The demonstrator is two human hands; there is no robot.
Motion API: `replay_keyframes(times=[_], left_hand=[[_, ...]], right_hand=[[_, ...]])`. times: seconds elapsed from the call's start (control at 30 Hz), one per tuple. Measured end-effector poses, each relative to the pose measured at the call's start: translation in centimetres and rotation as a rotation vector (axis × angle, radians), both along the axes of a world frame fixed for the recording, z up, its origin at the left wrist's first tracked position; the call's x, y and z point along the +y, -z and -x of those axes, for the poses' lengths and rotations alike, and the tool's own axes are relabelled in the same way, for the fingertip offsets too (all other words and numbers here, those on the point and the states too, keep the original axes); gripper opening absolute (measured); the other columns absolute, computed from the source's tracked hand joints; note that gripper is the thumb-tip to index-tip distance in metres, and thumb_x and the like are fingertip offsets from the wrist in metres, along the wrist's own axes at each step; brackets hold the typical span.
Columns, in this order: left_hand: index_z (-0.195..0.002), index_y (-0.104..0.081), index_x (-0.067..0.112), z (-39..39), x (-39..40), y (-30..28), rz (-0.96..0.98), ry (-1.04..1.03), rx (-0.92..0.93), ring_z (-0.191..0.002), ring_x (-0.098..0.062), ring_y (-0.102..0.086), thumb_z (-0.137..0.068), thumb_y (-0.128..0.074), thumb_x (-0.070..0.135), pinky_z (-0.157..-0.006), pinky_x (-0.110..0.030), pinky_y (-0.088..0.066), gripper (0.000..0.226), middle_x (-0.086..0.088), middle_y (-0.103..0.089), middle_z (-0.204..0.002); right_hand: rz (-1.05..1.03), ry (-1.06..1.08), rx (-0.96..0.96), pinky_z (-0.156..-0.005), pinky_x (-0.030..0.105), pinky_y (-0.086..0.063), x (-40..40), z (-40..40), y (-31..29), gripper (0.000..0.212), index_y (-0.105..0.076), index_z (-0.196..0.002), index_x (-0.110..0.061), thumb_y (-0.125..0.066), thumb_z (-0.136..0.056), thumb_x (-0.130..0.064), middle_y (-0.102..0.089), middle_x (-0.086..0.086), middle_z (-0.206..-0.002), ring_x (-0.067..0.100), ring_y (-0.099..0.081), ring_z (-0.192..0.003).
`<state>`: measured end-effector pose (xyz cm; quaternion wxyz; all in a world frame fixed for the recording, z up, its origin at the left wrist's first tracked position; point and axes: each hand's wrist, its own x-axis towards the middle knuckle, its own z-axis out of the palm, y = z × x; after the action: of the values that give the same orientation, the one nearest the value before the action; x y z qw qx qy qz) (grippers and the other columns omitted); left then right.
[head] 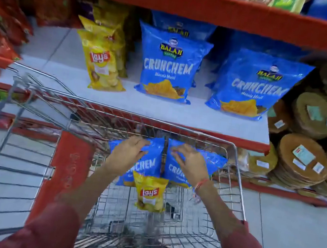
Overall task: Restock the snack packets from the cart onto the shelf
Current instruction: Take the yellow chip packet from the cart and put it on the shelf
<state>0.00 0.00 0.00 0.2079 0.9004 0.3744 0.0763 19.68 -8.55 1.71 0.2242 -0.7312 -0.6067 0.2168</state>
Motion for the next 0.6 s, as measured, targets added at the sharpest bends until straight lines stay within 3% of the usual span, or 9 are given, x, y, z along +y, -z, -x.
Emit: replay_keyframes(times=[0.07, 0.13, 0.23, 0.27, 0.33, 0.37, 0.43, 0.5, 0.6], left_hand=[[-0.125, -0.049, 0.005, 0.3, -0.2, 2.5, 0.229, -0.05, 0.14, -0.12, -0.022, -0.048, -0.093, -0.05, 0.015, -0.09, -0.012, -0.047, 0.033, -0.009, -0.053, -0.129], [-0.129, -0.045, 0.001, 1.1, -0.8, 5.8, 0.284, -0.107, 0.316, -0.115, -0.011, -0.054, -0.094, -0.046, 0.01, -0.052, 0.009, -0.038, 0.036, -0.01, -0.047, -0.138], [-0.127, -0.044, -0.006, 1.4, -2.0, 7.8, 0.481, -0.171, 0.34, -0.071, 0.02, -0.061, -0.093, -0.044, 0.004, -0.041, 0.006, -0.034, 0.036, -0.025, -0.045, -0.139], [-0.128, -0.044, -0.006, 1.5, -2.1, 7.9, 0.477, -0.139, 0.34, -0.082, 0.014, -0.063, -0.093, -0.044, 0.003, -0.044, 0.007, -0.035, 0.036, -0.026, -0.044, -0.139], [-0.125, -0.051, 0.0, 1.4, -2.5, 8.0, 0.498, -0.155, 0.322, -0.116, -0.021, -0.057, -0.092, -0.048, 0.008, -0.065, 0.001, -0.045, 0.034, -0.023, -0.052, -0.133], [-0.12, -0.056, 0.004, 1.3, -2.6, 7.9, 0.531, -0.198, 0.318, -0.116, -0.03, -0.056, -0.092, -0.051, 0.013, -0.08, -0.013, -0.051, 0.031, -0.022, -0.058, -0.126], [-0.106, -0.066, 0.008, 1.7, -3.0, 7.9, 0.491, -0.221, 0.29, -0.103, -0.034, -0.062, -0.089, -0.056, 0.018, -0.085, -0.034, -0.05, 0.022, -0.02, -0.068, -0.108], [-0.096, -0.07, 0.008, 2.5, -3.4, 7.4, 0.518, -0.284, 0.194, -0.09, -0.03, -0.066, -0.087, -0.059, 0.016, -0.078, -0.032, -0.051, 0.017, -0.018, -0.073, -0.096], [-0.09, -0.071, 0.005, 3.2, -3.8, 5.3, 0.466, -0.306, 0.064, -0.082, -0.026, -0.066, -0.085, -0.06, 0.011, -0.077, -0.035, -0.053, 0.013, -0.017, -0.074, -0.092]], right_hand=[[0.279, 0.001, 0.056, -0.092, 0.039, -0.048, -0.2, -0.6, 2.9, 0.027, -0.065, -0.11, -0.013, -0.064, -0.085, -0.024, -0.066, 0.017, -0.117, 0.03, -0.061, -0.107], [0.496, -0.005, 0.055, -0.094, 0.036, -0.048, -1.1, -0.7, 5.4, 0.035, -0.064, -0.113, -0.014, -0.07, -0.081, -0.025, -0.065, 0.014, -0.12, 0.028, -0.06, -0.11], [0.592, -0.008, 0.071, -0.095, 0.035, -0.047, -1.4, 0.1, 7.4, 0.036, -0.063, -0.114, -0.01, -0.069, -0.081, -0.023, -0.065, 0.014, -0.121, 0.029, -0.06, -0.11], [0.614, -0.003, 0.087, -0.093, 0.032, -0.046, -1.3, 0.6, 7.1, 0.035, -0.063, -0.114, -0.007, -0.068, -0.082, -0.021, -0.065, 0.016, -0.12, 0.029, -0.06, -0.108], [0.634, 0.052, 0.131, -0.085, 0.025, -0.046, -1.4, 1.3, 7.9, 0.031, -0.063, -0.111, -0.002, -0.067, -0.083, -0.015, -0.066, 0.019, -0.115, 0.03, -0.063, -0.104], [0.623, 0.056, 0.134, -0.083, 0.022, -0.048, -1.7, 1.7, 8.2, 0.028, -0.065, -0.108, -0.003, -0.068, -0.083, -0.014, -0.068, 0.02, -0.111, 0.031, -0.064, -0.1], [0.607, 0.062, 0.12, -0.091, 0.034, -0.053, -2.2, 2.2, 8.6, 0.023, -0.07, -0.102, -0.013, -0.071, -0.08, -0.021, -0.071, 0.018, -0.103, 0.03, -0.066, -0.093], [0.567, 0.082, 0.134, -0.089, 0.041, -0.055, -2.9, 2.4, 8.8, 0.02, -0.071, -0.098, -0.018, -0.072, -0.078, -0.024, -0.073, 0.013, -0.098, 0.026, -0.067, -0.087], [0.476, 0.09, 0.157, -0.085, 0.03, -0.054, -3.6, 2.8, 6.6, 0.016, -0.072, -0.095, -0.016, -0.07, -0.08, -0.021, -0.076, 0.008, -0.091, 0.018, -0.067, -0.079]])
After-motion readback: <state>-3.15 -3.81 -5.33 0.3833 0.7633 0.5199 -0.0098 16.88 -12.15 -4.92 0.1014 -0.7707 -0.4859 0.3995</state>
